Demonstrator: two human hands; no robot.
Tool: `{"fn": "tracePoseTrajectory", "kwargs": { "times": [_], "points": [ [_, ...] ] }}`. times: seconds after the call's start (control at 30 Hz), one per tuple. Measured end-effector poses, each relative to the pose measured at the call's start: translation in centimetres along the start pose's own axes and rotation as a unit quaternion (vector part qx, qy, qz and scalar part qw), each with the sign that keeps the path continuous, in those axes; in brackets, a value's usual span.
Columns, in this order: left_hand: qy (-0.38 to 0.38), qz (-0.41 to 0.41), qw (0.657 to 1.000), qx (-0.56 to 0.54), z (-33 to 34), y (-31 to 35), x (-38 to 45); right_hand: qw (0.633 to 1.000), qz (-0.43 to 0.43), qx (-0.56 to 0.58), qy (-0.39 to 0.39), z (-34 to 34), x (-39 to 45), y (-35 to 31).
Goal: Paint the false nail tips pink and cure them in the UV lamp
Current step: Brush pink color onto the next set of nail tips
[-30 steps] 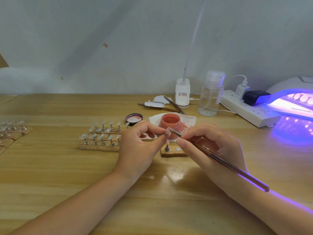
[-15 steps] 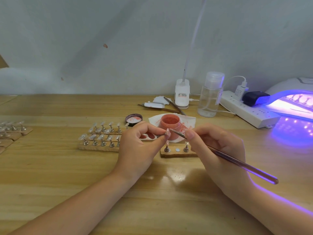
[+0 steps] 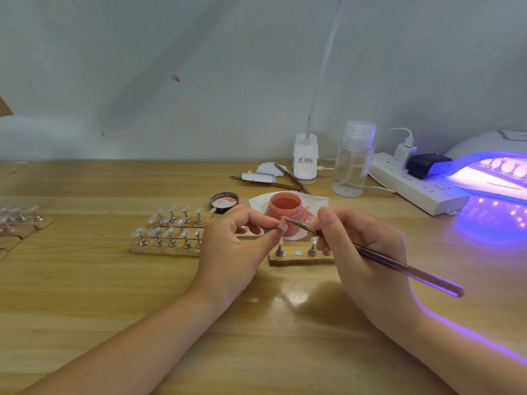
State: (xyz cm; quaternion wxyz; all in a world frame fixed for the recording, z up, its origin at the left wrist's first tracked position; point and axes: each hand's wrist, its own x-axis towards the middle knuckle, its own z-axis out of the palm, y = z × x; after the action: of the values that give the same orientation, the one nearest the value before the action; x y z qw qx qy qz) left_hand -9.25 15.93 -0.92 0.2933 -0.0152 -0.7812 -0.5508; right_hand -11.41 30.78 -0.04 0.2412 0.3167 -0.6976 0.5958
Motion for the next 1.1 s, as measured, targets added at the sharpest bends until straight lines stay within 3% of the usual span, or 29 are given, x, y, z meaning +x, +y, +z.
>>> {"fn": "tracePoseTrajectory", "kwargs": {
  "times": [0.47, 0.83, 1.1],
  "points": [
    [-0.002, -0.004, 1.0, -0.001, -0.03, -0.23, 0.03, 1.0, 0.015, -0.004, -0.001, 0.11, 0.0, 0.06],
    [-0.001, -0.004, 1.0, -0.011, -0.02, 0.06, -0.03, 0.998, 0.023, 0.058, 0.015, -0.08, -0.15, 0.09],
    [-0.002, -0.004, 1.0, -0.009, -0.03, -0.31, 0.07, 0.998, 0.03, 0.06, -0.016, -0.02, -0.65, -0.01]
  ]
}}
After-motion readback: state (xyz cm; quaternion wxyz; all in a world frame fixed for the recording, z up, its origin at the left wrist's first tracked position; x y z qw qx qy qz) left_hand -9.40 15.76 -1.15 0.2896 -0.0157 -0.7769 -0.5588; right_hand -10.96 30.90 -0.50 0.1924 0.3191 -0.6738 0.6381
